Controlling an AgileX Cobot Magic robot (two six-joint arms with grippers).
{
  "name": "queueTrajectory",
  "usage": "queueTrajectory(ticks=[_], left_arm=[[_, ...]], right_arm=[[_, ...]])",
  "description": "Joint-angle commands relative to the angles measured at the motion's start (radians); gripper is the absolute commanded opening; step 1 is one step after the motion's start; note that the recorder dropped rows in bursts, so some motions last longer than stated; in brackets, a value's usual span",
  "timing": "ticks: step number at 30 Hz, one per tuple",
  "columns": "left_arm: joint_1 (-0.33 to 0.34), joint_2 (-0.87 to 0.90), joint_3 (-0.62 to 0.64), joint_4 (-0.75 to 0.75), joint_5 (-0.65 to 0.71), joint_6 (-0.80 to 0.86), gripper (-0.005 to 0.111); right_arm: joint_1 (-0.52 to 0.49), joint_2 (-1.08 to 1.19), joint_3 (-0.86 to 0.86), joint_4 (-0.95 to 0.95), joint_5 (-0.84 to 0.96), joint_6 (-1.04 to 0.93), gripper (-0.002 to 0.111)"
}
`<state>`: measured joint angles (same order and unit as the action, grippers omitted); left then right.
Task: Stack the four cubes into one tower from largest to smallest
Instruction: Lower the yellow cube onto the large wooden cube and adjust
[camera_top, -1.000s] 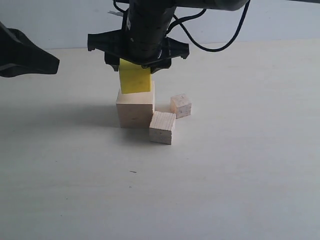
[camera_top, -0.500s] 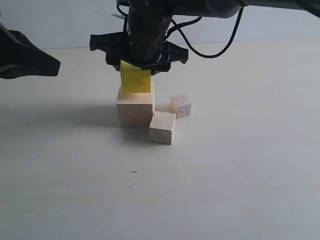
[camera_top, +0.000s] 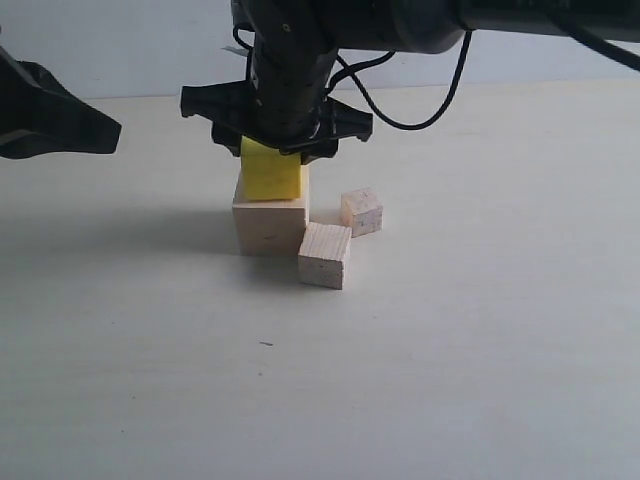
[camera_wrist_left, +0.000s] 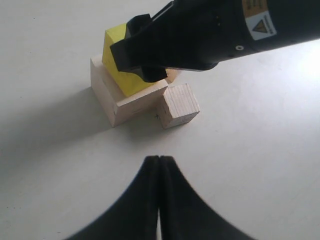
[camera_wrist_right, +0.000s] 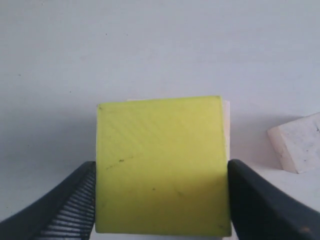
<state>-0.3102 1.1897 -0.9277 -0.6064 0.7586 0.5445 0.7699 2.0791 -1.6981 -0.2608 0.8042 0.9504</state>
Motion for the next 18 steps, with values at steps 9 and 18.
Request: queueTrajectory(ticks=[9, 18], left_arm=[[-0.001, -0.007, 0.005, -0.009, 0.002, -0.003, 0.000], [-0.001, -0.007, 0.005, -0.009, 0.006, -0.003, 0.000]], right_arm=[[0.003, -0.006, -0.008, -0.030, -0.006, 0.045, 0.000], [0.003, -0.006, -0.008, -0.028, -0.006, 0.045, 0.000]])
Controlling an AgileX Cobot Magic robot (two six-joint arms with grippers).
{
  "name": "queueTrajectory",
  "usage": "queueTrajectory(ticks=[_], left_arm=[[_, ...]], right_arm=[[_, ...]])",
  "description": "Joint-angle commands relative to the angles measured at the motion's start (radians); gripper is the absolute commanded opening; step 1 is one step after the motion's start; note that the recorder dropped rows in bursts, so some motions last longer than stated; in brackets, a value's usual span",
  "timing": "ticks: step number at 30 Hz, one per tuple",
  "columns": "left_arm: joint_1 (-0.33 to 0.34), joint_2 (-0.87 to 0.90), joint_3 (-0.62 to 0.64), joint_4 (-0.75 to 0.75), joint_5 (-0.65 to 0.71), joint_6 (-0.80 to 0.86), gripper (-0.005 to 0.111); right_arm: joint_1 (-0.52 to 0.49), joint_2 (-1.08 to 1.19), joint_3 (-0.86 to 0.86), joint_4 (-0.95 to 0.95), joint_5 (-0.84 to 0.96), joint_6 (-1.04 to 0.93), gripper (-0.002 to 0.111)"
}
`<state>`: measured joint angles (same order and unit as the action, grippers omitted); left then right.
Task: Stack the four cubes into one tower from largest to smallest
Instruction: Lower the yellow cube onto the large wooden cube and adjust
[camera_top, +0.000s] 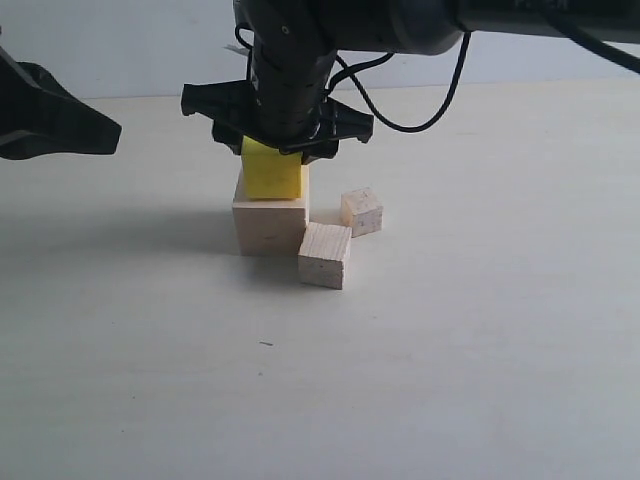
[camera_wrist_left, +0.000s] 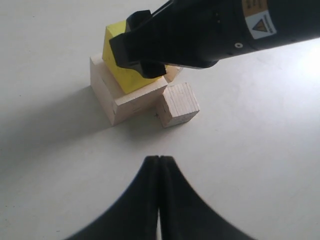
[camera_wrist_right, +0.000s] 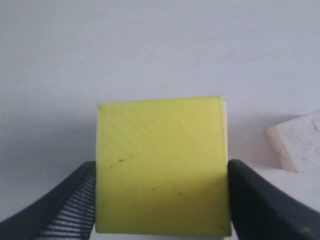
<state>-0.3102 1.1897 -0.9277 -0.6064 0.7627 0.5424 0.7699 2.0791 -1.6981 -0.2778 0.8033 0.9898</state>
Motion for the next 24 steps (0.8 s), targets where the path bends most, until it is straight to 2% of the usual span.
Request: queueTrajectory(ticks=[1, 6, 8, 13, 15, 24], left_arm=[[-0.001, -0.007, 0.005, -0.009, 0.002, -0.001, 0.000], [-0.001, -0.007, 0.005, -0.009, 0.006, -0.001, 0.000], [-0.001, -0.007, 0.005, -0.009, 0.006, -0.001, 0.000], [-0.001, -0.007, 0.005, -0.009, 0.006, -0.001, 0.000], [-0.001, -0.007, 0.005, -0.009, 0.006, -0.001, 0.000], [-0.001, -0.007, 0.005, -0.009, 0.016, -0.001, 0.000]], right_arm=[[0.003, -0.006, -0.008, -0.011, -0.005, 0.005, 0.000], [0.003, -0.006, -0.008, -0.011, 0.004, 0.005, 0.005], [0.003, -0.006, -0.008, -0.011, 0.007, 0.005, 0.013], [0.003, -0.006, -0.008, 0.039, -0.009, 0.005, 0.041], [0.003, -0.006, -0.008, 0.041, -0.009, 0.005, 0.046], [0.003, -0.006, -0.008, 0.008, -0.021, 0.005, 0.048]])
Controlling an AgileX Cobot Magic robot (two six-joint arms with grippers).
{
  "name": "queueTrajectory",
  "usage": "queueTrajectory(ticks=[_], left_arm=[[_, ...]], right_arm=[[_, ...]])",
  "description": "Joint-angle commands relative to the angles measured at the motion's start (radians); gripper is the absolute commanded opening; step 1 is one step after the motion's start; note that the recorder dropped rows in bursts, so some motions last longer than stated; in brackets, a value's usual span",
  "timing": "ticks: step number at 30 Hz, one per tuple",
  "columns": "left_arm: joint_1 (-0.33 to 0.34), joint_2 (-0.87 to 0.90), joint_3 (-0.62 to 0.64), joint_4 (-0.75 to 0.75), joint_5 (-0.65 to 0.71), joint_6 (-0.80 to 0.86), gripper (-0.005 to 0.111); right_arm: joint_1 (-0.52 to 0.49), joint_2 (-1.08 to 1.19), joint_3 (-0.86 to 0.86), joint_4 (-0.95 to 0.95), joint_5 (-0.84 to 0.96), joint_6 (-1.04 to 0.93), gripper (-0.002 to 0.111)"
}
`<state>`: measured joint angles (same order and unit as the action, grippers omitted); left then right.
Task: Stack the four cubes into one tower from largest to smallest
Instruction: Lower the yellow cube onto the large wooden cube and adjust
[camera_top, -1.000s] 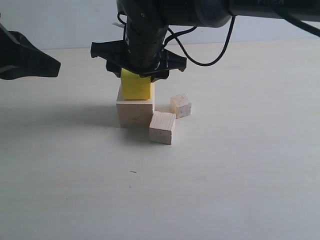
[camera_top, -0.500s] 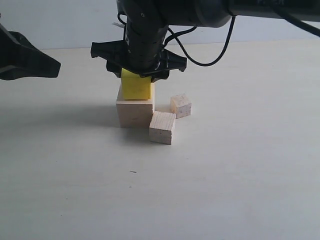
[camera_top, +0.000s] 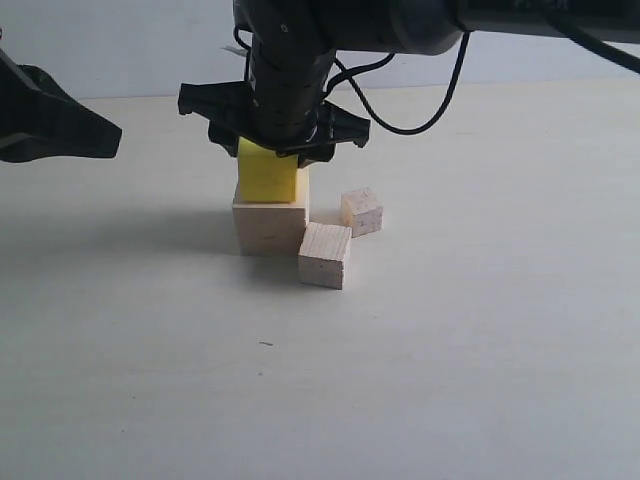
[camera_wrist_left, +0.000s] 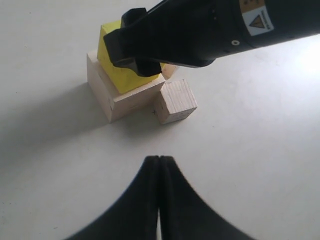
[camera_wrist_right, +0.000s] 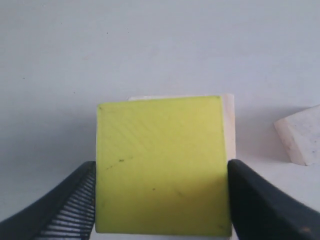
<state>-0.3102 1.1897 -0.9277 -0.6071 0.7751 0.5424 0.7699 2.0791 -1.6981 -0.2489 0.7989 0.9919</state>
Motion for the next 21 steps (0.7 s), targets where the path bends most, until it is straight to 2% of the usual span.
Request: queueTrajectory(ticks=[1, 21], left_arm=[[-0.001, -0.007, 0.005, -0.011, 0.003, -0.001, 0.000], [-0.001, -0.007, 0.005, -0.016, 0.003, -0.001, 0.000]], right_arm=[[0.003, -0.006, -0.008, -0.021, -0.016, 0.003, 0.048], [0.003, -0.006, -0.008, -0.020, -0.014, 0.003, 0.048]])
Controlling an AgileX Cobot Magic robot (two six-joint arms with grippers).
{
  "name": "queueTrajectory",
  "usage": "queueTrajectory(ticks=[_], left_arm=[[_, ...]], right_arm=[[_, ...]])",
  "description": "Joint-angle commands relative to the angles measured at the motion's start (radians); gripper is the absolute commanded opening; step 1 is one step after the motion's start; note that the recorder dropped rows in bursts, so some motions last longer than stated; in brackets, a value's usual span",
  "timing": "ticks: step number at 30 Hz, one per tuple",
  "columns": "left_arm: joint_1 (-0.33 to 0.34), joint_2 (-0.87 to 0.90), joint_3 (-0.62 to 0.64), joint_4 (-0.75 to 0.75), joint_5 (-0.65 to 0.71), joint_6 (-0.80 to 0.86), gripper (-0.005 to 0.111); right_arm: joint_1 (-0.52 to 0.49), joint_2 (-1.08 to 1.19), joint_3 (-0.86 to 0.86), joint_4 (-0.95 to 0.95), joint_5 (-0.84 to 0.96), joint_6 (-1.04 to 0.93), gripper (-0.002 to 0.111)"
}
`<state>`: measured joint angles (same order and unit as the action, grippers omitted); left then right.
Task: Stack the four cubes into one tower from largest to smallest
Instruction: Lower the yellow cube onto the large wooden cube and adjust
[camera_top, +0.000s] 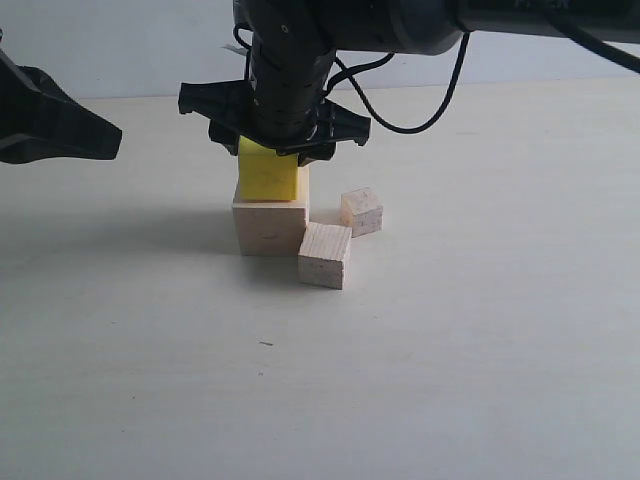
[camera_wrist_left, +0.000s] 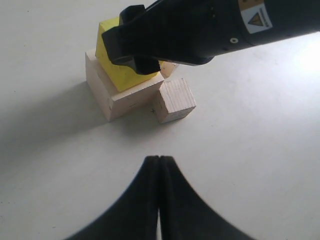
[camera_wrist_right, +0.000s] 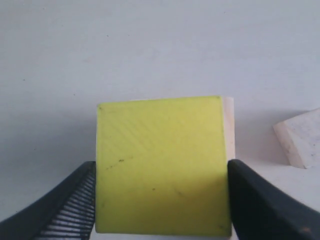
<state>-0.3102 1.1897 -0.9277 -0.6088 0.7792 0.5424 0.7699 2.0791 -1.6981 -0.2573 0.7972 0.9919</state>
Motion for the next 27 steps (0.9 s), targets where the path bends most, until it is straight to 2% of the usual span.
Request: queueTrajectory(ticks=[1, 3, 7, 10, 27], left_arm=[[-0.001, -0.007, 0.005, -0.014, -0.001, -0.001, 0.000], [-0.001, -0.007, 0.005, -0.014, -0.001, -0.001, 0.000], [-0.001, -0.007, 0.005, -0.014, -0.001, -0.001, 0.000], [-0.001, -0.007, 0.005, -0.014, -0.001, -0.001, 0.000], [-0.001, -0.007, 0.005, -0.018, 0.001, -0.001, 0.000]], right_arm=[[0.003, -0.006, -0.008, -0.012, -0.012, 0.003, 0.048], [0.003, -0.006, -0.008, -0.012, -0.012, 0.001, 0.048], [0.003, -0.006, -0.008, -0.012, -0.012, 0.001, 0.063], [0.003, -0.006, -0.008, -0.012, -0.012, 0.001, 0.069], [0.003, -0.006, -0.008, 0.047, -0.008, 0.003, 0.070]])
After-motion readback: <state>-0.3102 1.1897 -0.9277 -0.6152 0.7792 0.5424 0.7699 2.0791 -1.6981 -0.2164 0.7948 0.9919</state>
